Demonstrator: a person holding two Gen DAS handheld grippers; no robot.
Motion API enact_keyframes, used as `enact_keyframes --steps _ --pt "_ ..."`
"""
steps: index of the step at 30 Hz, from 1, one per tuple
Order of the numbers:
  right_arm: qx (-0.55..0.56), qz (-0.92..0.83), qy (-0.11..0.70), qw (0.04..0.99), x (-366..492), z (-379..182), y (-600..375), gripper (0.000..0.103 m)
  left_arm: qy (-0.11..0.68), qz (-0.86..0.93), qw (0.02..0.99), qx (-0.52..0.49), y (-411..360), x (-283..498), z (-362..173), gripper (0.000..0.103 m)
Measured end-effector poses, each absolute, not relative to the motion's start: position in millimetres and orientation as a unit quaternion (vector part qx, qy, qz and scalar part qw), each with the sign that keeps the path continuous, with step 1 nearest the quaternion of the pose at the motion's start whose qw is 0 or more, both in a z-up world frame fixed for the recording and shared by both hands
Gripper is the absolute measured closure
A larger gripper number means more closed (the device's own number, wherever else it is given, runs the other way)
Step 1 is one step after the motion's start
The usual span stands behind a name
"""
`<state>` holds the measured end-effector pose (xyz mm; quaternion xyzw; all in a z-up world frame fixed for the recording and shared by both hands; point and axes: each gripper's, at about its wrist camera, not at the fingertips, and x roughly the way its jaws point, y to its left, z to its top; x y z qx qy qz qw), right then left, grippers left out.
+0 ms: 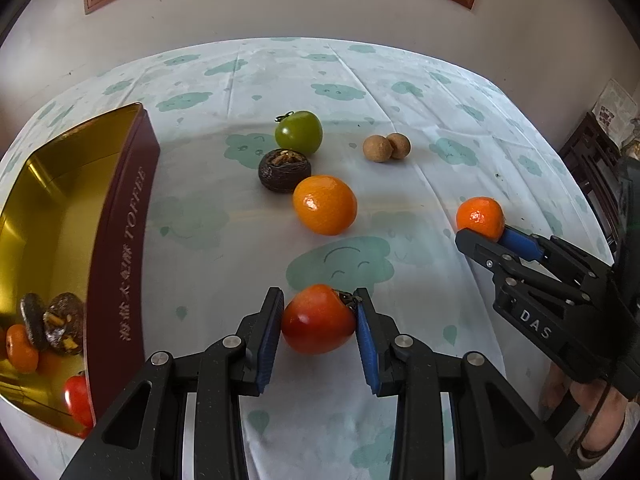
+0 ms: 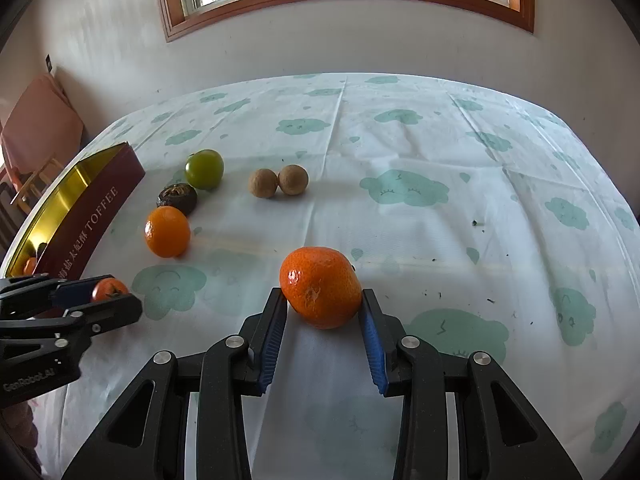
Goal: Organize fruits
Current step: 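Carry the red tomato over the tin and open the left tool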
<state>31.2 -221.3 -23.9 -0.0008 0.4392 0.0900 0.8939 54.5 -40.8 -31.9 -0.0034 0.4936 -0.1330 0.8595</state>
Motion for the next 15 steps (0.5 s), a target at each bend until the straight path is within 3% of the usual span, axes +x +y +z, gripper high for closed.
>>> enact_keyframes --steps 15 --pt "-0.025 0.078 0.441 0.894 31.9 -23.3 -211.9 0.065 0.465 -0.106 0.878 -0.03 5.8 41.7 3.0 0.071"
